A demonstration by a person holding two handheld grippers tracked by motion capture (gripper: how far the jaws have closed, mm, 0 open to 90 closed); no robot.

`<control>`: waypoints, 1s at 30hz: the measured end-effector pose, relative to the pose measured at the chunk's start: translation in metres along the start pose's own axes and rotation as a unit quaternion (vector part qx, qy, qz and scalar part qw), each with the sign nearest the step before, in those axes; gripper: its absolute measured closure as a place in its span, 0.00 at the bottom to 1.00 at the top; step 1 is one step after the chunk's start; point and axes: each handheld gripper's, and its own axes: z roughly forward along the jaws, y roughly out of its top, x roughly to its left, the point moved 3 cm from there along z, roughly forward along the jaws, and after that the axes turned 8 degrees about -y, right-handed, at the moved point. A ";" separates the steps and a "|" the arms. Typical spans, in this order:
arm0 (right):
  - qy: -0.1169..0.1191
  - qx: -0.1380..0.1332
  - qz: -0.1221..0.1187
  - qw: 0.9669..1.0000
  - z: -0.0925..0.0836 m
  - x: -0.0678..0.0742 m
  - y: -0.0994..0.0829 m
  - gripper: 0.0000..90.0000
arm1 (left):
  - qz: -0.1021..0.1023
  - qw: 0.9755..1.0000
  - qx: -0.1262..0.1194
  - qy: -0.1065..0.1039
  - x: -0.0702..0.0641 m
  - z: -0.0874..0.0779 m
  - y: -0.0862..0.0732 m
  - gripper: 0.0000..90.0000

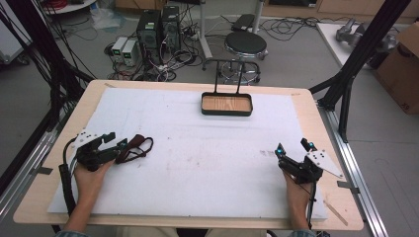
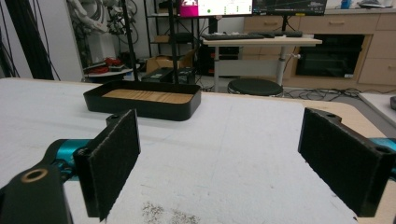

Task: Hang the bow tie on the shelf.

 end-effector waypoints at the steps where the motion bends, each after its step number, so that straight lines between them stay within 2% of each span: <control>1: 0.001 0.002 0.003 1.000 0.000 0.000 0.000 0.13 | -0.001 1.000 0.008 0.000 0.001 0.002 0.000 0.45; 2: 0.001 0.002 0.002 1.000 -0.001 0.000 0.000 0.13 | -0.001 1.000 0.008 0.000 0.001 0.002 0.000 0.46; 3: 0.001 0.002 0.003 1.000 0.000 0.000 0.000 0.13 | -0.009 1.000 0.024 0.000 0.001 0.005 -0.001 0.47; 4: 0.001 0.002 0.002 1.000 0.000 0.000 0.000 0.13 | -0.009 1.000 0.024 0.000 0.001 0.005 -0.001 0.48; 5: 0.001 0.000 0.000 1.000 0.000 0.000 0.000 0.13 | -0.013 0.999 0.041 0.000 0.002 0.008 -0.001 0.50; 6: 0.001 0.000 0.000 1.000 0.000 0.000 0.000 0.13 | -0.013 0.999 0.041 0.000 0.002 0.008 -0.001 0.51; 7: 0.001 0.000 0.000 1.000 0.000 0.000 0.000 0.13 | -0.017 0.998 0.056 -0.004 0.002 0.011 -0.002 0.52; 11: 0.001 0.002 0.004 1.000 0.000 0.000 0.000 0.13 | -0.016 0.997 0.080 -0.003 0.001 0.016 -0.003 0.56; 18: 0.004 0.001 0.000 1.000 0.000 0.000 0.000 0.13 | -0.008 0.995 0.097 -0.014 0.000 0.019 -0.004 0.65; 21: 0.002 0.002 0.004 1.000 0.000 0.000 0.000 0.13 | -0.008 0.993 0.115 -0.027 -0.002 0.022 -0.006 0.66; 22: 0.003 0.002 0.004 1.000 0.000 0.000 0.000 0.13 | -0.008 0.993 0.115 -0.027 -0.002 0.022 -0.006 0.66; 25: 0.003 0.002 0.004 1.000 0.000 0.000 0.000 0.13 | -0.011 0.990 0.137 -0.036 -0.003 0.025 -0.007 0.69; 30: 0.003 0.001 0.002 1.000 0.000 0.000 0.000 0.13 | -0.005 0.990 0.137 -0.035 -0.004 0.025 -0.007 0.79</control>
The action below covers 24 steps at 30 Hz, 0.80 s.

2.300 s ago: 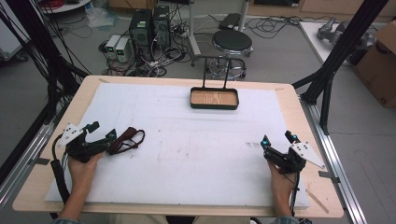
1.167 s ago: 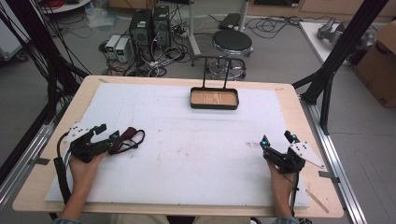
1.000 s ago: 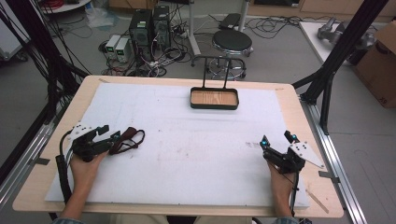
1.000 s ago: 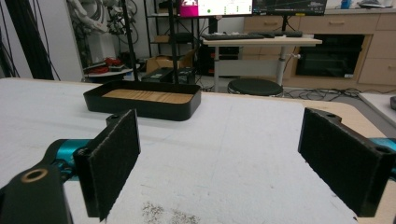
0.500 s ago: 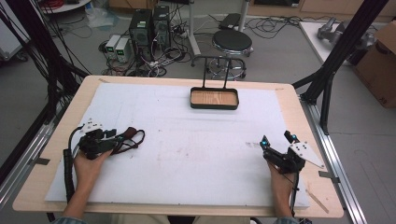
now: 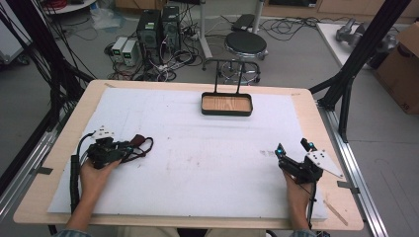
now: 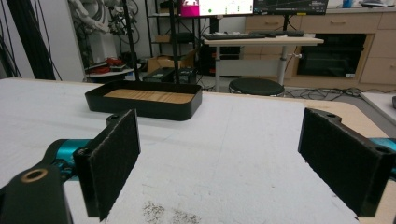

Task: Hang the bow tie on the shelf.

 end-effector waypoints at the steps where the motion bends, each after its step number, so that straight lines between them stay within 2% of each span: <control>1: 0.000 0.000 0.002 1.000 0.000 0.000 0.000 0.13 | 0.002 1.000 0.000 -0.003 0.000 0.000 0.000 0.82; 4: 0.001 0.001 0.002 1.000 0.000 0.000 0.000 0.13 | 0.003 1.000 -0.009 -0.005 -0.001 -0.003 0.001 0.83; 7: 0.000 -0.001 -0.002 1.000 0.000 0.000 0.000 0.13 | -0.003 0.999 -0.038 -0.009 -0.002 -0.008 0.005 0.83; 8: 0.000 -0.001 -0.003 1.000 0.000 0.000 0.000 0.13 | -0.004 0.998 -0.054 -0.010 -0.003 -0.011 0.008 0.83; 9: 0.000 -0.001 -0.003 1.000 0.000 0.000 0.000 0.13 | -0.004 0.998 -0.054 -0.010 -0.003 -0.011 0.008 0.83; 11: 0.000 0.000 0.000 1.000 0.000 0.000 0.000 0.13 | -0.005 0.996 -0.086 -0.018 -0.007 -0.017 0.018 0.83; 12: 0.000 0.000 0.000 1.000 0.000 0.000 0.000 0.13 | -0.005 0.996 -0.086 -0.018 -0.007 -0.017 0.018 0.83; 13: 0.000 0.000 0.000 1.000 0.000 0.000 0.000 0.13 | -0.002 0.995 -0.102 -0.021 -0.011 -0.020 0.025 0.83; 14: 0.000 0.000 0.000 1.000 0.000 0.000 0.000 0.13 | -0.002 0.995 -0.102 -0.021 -0.011 -0.020 0.025 0.83; 16: 0.001 -0.001 -0.003 1.000 0.000 0.000 0.000 0.13 | 0.011 0.993 -0.117 -0.021 -0.018 -0.021 0.035 0.83; 19: 0.001 -0.001 -0.001 1.000 0.000 0.000 0.000 0.13 | 0.014 0.992 -0.127 -0.024 -0.021 -0.018 0.043 0.83; 20: 0.001 0.000 0.001 1.000 0.000 0.000 0.000 0.13 | 0.015 0.991 -0.133 -0.025 -0.023 -0.017 0.047 0.83; 21: 0.001 0.000 0.002 1.000 0.000 0.000 0.000 0.13 | 0.017 0.989 -0.147 -0.028 -0.025 -0.013 0.053 0.83; 24: 0.002 0.001 0.004 1.000 0.000 0.000 0.000 0.13 | 0.018 0.988 -0.149 -0.036 -0.027 -0.007 0.059 0.83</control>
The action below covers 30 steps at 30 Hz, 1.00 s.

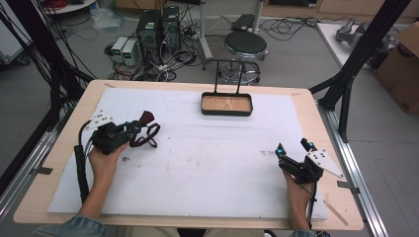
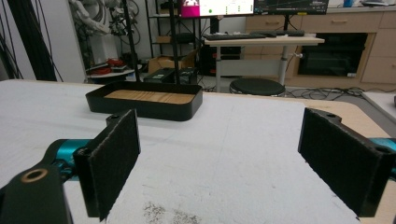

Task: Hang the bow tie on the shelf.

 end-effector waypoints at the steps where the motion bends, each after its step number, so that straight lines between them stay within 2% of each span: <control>1: 0.001 -0.001 -0.001 1.000 0.000 0.000 0.000 0.13 | 0.003 1.000 -0.002 -0.007 -0.001 0.007 0.004 0.83; 4: 0.001 -0.001 -0.003 1.000 0.000 0.000 0.000 0.13 | 0.004 1.000 -0.006 -0.011 -0.003 0.014 0.010 0.83; 5: 0.001 -0.001 -0.003 1.000 0.000 0.000 0.000 0.13 | 0.003 1.000 -0.010 -0.021 -0.005 0.022 0.016 0.83; 8: 0.001 -0.001 -0.001 1.000 0.000 0.000 0.000 0.13 | 0.007 1.000 -0.012 -0.027 -0.008 0.030 0.024 0.84; 11: 0.001 -0.001 -0.001 1.000 0.000 0.000 0.000 0.13 | 0.009 0.999 -0.023 -0.047 -0.014 0.045 0.039 0.83; 12: 0.001 -0.001 -0.001 1.000 0.000 0.000 0.000 0.13 | 0.009 0.999 -0.023 -0.047 -0.014 0.045 0.039 0.83; 17: 0.002 -0.001 -0.001 1.000 0.000 0.000 0.000 0.13 | 0.025 0.997 -0.031 -0.069 -0.023 0.069 0.062 0.84; 18: 0.002 0.000 0.000 1.000 0.000 0.000 0.000 0.13 | 0.025 0.997 -0.031 -0.069 -0.023 0.069 0.062 0.83; 19: 0.002 0.000 0.000 1.000 0.000 0.000 0.000 0.13 | 0.026 0.997 -0.029 -0.073 -0.025 0.077 0.070 0.83; 22: 0.002 -0.001 -0.003 1.000 0.001 0.000 0.000 0.13 | 0.027 0.996 -0.033 -0.077 -0.027 0.085 0.077 0.83; 23: 0.001 -0.001 -0.004 1.000 0.001 0.000 0.000 0.13 | 0.025 0.996 -0.029 -0.084 -0.029 0.094 0.084 0.83; 24: 0.002 -0.001 -0.004 1.000 0.001 0.000 0.000 0.13 | 0.025 0.996 -0.029 -0.084 -0.029 0.094 0.084 0.83; 25: 0.001 -0.001 -0.003 1.000 0.001 0.000 0.000 0.13 | 0.030 0.995 -0.027 -0.089 -0.031 0.103 0.091 0.83; 30: 0.003 0.000 0.000 1.000 0.000 0.000 0.000 0.13 | 0.037 0.995 -0.024 -0.095 -0.033 0.119 0.101 0.83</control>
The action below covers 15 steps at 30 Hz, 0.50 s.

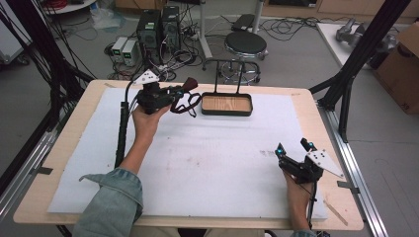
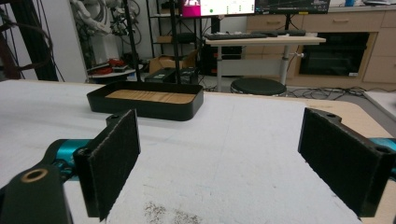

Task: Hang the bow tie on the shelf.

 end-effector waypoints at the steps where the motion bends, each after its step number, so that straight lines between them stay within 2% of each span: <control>1: 0.000 0.000 0.000 1.000 0.000 0.000 0.000 0.13 | 0.002 1.000 0.000 -0.001 0.001 0.004 0.002 0.83; 7: 0.001 -0.002 0.001 1.000 0.000 0.000 0.000 0.13 | 0.007 1.000 0.000 -0.011 0.003 0.027 0.010 0.83; 10: 0.002 -0.001 0.001 1.000 0.000 0.000 0.000 0.13 | 0.005 1.000 -0.011 -0.018 0.003 0.032 0.013 0.83; 15: 0.003 -0.001 0.001 1.000 0.001 0.000 0.000 0.13 | 0.000 1.000 -0.017 -0.017 0.006 0.044 0.018 0.83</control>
